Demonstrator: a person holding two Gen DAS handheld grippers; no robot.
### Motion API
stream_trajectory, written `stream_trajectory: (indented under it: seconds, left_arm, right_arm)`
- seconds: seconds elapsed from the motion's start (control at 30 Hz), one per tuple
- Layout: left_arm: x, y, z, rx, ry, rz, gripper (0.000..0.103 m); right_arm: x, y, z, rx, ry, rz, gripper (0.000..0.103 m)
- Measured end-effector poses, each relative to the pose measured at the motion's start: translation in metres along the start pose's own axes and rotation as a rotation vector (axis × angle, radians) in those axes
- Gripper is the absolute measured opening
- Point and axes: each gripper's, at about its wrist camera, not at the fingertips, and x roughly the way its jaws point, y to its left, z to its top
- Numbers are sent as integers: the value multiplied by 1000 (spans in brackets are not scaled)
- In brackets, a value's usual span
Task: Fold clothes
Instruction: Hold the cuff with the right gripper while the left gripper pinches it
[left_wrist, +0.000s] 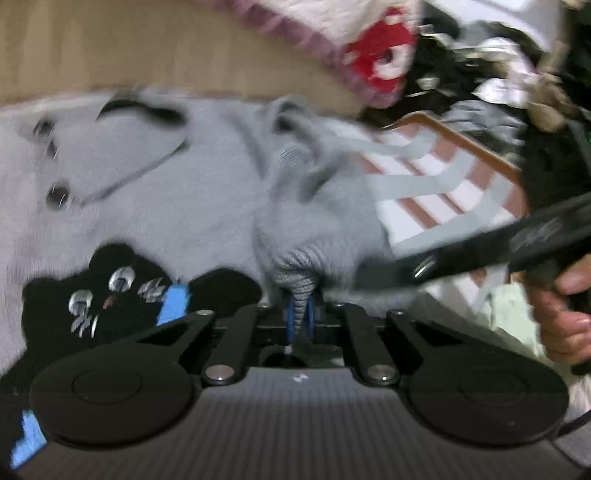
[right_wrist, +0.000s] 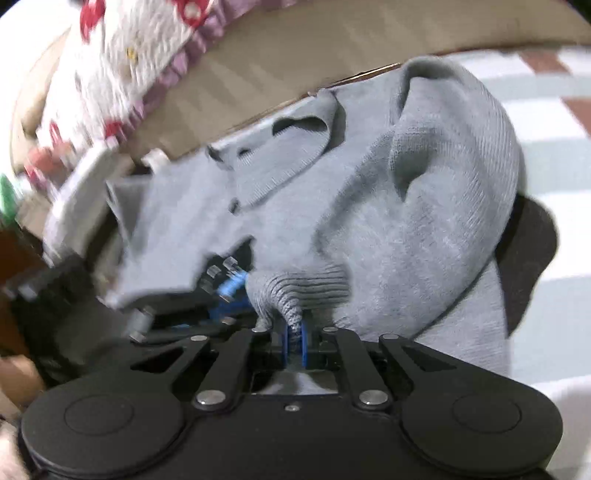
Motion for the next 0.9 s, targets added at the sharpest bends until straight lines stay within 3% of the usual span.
stream_trajectory:
  seconds: [0.07,0.1,0.23,0.37,0.47,0.53,0.57,0.6,0.67,0.73,0.8,0.9]
  left_arm:
    - [-3,2,-1,-18,-10,24,6]
    - [-4,3,-2,-26,-15,36,5]
    - [-10,6,-4,-61,-35,84,5]
    - [-10,3,-1,-68,-30,120,6]
    - [-9,0,5,-88,-33,85,5]
    - [-10,-1,10,-107,-40,46,5]
    - [-10,-2,13,-117,-43,27,5]
    - [-11,-2,15,-128,-40,13,5]
    - [-13,-1,18,-148,-43,-7,5]
    - [-13,1,20,-174,-39,-22,5]
    - [-12,2,20,-181,-32,-27,5]
    - [-12,2,18,-192,-28,-51,5]
  right_arm:
    - [-8,-12,4,124,-66,115,9]
    - [-12,-16,5,160,-98,121,8]
    - [-6,-10,6,73,-102,-106,6]
    - [16,26,-3,-234,-56,-411,4]
    - [32,47,-13,-389,-3,-530,5]
    - [31,63,-21,-454,-4,-534,10]
    - [25,73,-26,-492,-26,-526,12]
    - [19,82,-31,-527,-52,-521,20]
    - [6,96,-38,-591,-117,-523,22]
    - [-7,109,-45,-655,-183,-524,21]
    - [-15,118,-50,-700,-217,-472,13]
    - [3,112,-41,-662,-116,-396,4]
